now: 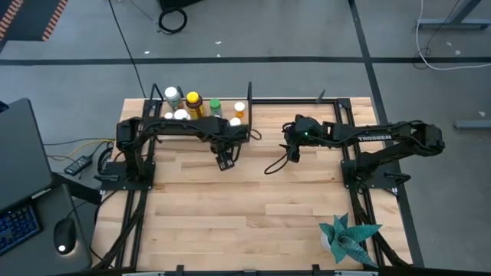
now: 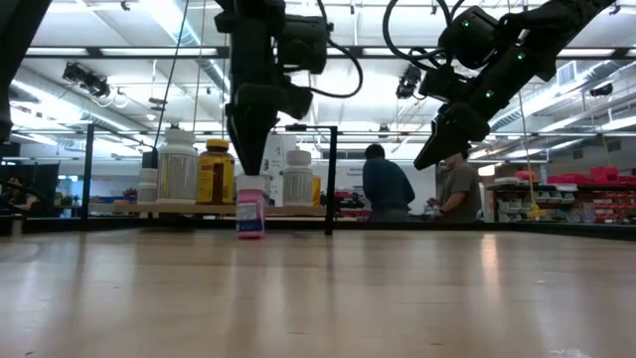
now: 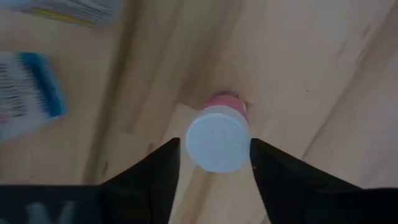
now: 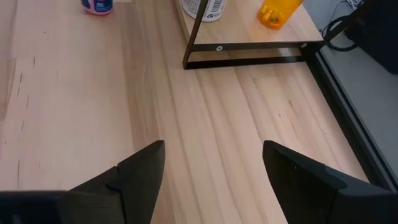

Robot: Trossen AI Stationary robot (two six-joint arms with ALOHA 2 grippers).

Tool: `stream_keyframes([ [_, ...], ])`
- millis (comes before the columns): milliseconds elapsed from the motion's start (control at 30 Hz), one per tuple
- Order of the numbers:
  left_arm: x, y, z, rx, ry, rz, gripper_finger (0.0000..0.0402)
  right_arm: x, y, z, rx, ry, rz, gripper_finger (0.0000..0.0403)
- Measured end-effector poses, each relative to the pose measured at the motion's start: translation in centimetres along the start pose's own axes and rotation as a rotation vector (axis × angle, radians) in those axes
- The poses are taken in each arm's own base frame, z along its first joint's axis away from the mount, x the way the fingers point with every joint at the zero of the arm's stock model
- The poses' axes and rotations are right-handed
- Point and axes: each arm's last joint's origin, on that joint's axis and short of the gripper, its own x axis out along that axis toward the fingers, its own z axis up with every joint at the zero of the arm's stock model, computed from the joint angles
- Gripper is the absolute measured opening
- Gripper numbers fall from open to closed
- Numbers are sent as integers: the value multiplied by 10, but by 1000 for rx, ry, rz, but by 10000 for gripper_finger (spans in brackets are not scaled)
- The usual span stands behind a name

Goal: Pick and place medicine bottles onto shelf by color
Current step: Put the pink medicine bottle on the shelf

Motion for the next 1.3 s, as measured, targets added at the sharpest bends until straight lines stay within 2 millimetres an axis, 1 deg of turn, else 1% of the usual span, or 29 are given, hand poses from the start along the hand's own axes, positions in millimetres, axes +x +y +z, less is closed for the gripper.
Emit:
stream_keyframes([
  [133,-23,18,-5,-45,-61,-3,155,0,0,0,3,3,1,277],
  [233,-35,28,-9,-67,-86,-3,115,0,0,-1,3,5,1,277],
  [333,-43,30,-12,-76,-99,-34,86,0,0,-1,2,14,3,277],
  [433,-44,24,-11,-66,-110,-74,82,0,-1,-2,4,17,0,277],
  [500,-44,19,-11,-58,-111,-90,97,0,-1,-2,6,19,-2,277],
  [567,-42,11,-10,-40,-121,-100,124,0,-2,-2,10,21,-5,277],
  [700,-37,-1,-8,2,-117,-103,198,0,-2,-2,13,21,-5,277],
  [833,-28,-4,-5,5,-127,-81,273,0,-2,-2,13,22,2,277],
  [933,-12,-3,-5,-24,-101,-89,315,0,-2,-3,16,27,3,277],
  [1000,-4,-1,-7,-52,-62,-103,332,0,-2,-3,19,30,4,277],
  [1067,3,1,-7,-81,-31,-103,340,0,-2,-4,20,32,3,277],
  [1133,10,2,-9,-87,7,-94,342,1,-2,-3,21,28,3,277],
  [1300,20,1,-3,-88,0,-96,334,2,-3,-4,22,34,2,277],
])
